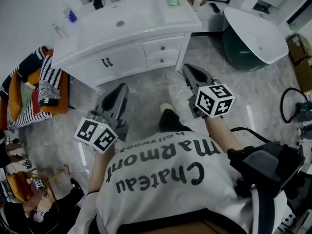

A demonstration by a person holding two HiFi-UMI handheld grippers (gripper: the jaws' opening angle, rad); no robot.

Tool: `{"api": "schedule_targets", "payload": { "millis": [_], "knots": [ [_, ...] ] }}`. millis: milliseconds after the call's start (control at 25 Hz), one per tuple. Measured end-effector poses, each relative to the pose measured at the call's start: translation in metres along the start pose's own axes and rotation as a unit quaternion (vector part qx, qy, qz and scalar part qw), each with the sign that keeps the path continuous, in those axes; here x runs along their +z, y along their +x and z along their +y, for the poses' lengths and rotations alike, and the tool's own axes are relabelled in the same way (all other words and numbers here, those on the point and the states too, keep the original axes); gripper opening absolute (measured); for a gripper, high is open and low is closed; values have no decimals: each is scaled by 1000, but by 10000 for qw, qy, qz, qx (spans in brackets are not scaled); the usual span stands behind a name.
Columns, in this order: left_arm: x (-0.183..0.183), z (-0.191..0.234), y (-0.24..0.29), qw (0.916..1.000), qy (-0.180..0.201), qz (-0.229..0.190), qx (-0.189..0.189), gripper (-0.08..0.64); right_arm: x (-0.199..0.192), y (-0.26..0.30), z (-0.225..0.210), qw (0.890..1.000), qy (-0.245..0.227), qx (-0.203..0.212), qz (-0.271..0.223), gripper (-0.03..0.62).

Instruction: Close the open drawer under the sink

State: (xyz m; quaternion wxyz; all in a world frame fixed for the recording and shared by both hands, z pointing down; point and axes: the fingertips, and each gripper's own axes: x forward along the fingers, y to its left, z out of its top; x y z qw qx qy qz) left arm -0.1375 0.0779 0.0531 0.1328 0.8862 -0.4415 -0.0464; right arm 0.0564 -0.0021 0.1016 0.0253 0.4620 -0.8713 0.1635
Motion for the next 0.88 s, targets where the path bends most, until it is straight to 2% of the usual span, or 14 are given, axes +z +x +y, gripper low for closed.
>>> {"api": "schedule_targets", "payload": {
  "millis": [880],
  "knots": [
    [6,-3,5,9998,114,-113,-76,8,4,-3,-5,9998,-174,-65,36,11]
  ]
}}
